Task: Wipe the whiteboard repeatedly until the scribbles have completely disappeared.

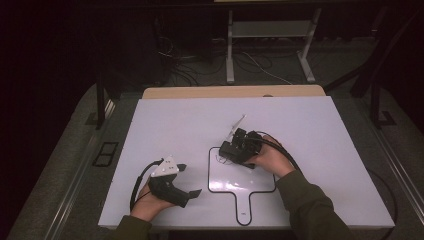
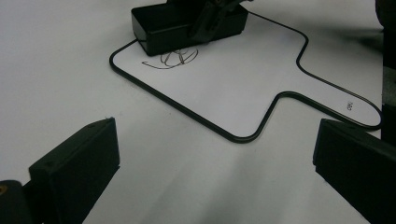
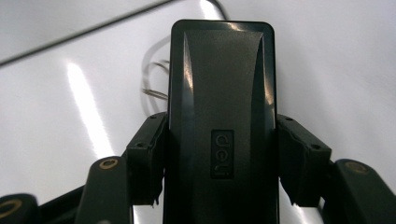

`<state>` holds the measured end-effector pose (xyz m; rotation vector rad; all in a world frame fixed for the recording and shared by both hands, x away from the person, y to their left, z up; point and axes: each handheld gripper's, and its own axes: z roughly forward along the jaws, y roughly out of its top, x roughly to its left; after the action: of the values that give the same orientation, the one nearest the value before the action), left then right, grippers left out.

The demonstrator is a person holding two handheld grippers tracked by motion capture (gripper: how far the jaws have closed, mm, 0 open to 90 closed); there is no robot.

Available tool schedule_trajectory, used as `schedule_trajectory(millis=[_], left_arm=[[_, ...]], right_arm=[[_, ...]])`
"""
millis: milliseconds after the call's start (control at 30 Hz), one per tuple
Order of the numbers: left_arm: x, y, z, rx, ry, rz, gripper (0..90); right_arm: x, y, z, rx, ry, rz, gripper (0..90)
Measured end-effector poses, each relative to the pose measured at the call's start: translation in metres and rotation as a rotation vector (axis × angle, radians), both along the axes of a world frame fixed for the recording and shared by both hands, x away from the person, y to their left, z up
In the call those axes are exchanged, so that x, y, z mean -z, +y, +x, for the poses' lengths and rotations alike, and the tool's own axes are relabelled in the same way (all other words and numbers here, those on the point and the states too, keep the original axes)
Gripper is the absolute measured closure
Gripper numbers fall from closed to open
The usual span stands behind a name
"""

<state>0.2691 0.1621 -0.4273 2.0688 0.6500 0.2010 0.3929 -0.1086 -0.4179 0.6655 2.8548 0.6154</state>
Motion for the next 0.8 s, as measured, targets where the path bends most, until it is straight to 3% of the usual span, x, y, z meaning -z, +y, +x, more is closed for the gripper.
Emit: schedule_trajectory(millis=[233,300,467,667,700,800], left_arm=[[0.0,0.0,0.0,-0.001,-0.001,-0.002,0.0],[0.0,0.0,0.0,-0.001,-0.002,-0.003,0.0],[0.0,0.0,0.0,-0.001,-0.002,-0.004,0.0],[0.0,0.0,0.0,-0.001,-0.002,-0.005,0.0],[0.0,0.0,0.0,0.001,-0.001,-0.002,0.0],[0.0,0.0,0.0,0.002,0.0,0.0,0.0]], right_arm=[[0.0,0.019,-0.012,-0.067,0.014,0.004,38.7],[0.0,0.018,-0.01,-0.065,0.012,0.002,38.7],[-0.001,0.008,0.007,0.006,0.004,-0.006,38.7],[-0.001,0.007,0.013,0.028,0.003,-0.019,38.6],[-0.001,0.008,0.012,0.017,-0.014,-0.032,38.6],[-0.001,0.016,0.006,-0.015,-0.001,-0.022,38.7]])
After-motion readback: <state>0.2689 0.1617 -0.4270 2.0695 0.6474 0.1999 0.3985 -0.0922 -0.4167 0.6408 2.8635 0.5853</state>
